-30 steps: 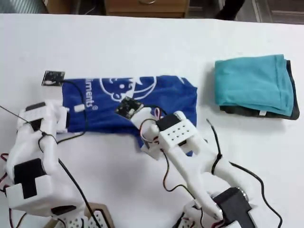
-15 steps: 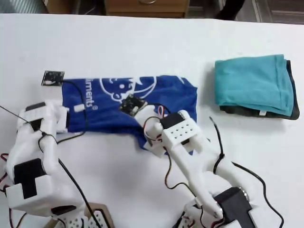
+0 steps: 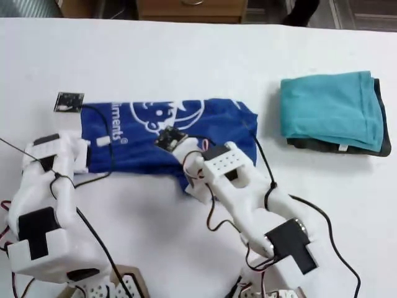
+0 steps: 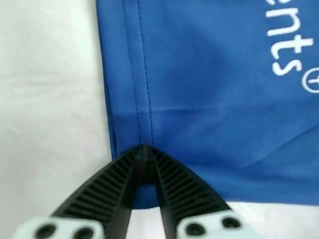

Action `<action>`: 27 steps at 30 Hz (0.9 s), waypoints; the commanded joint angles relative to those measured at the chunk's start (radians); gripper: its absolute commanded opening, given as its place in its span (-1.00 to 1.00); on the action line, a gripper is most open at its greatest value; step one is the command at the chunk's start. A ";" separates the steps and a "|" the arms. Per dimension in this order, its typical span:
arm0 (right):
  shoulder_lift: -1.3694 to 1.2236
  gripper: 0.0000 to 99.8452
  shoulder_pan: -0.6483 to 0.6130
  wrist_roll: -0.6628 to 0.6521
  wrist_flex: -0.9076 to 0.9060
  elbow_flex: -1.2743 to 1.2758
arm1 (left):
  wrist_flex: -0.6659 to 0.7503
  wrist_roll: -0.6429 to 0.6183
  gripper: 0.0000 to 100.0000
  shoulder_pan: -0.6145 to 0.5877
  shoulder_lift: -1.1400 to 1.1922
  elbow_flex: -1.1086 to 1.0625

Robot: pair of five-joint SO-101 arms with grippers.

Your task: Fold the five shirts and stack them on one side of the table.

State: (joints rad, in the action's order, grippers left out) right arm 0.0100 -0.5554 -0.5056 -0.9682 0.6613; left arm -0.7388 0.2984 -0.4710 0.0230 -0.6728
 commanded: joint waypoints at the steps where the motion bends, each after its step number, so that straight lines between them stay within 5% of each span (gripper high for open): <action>1: 0.016 -0.87 0.021 -0.005 -0.062 -0.087 | 0.015 -0.006 -0.95 -0.014 0.000 0.004; 21: 0.302 -0.96 0.012 -0.005 -0.217 -0.135 | 0.015 -0.006 -0.95 -0.014 0.000 0.004; 27: 0.302 -0.96 -0.074 -0.006 -0.242 -0.081 | 0.015 -0.006 -0.95 -0.014 0.000 0.004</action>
State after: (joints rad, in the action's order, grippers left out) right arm 0.2601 -0.5923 -0.5040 -1.2045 0.5723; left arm -0.7388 0.2984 -0.4710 0.0230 -0.6728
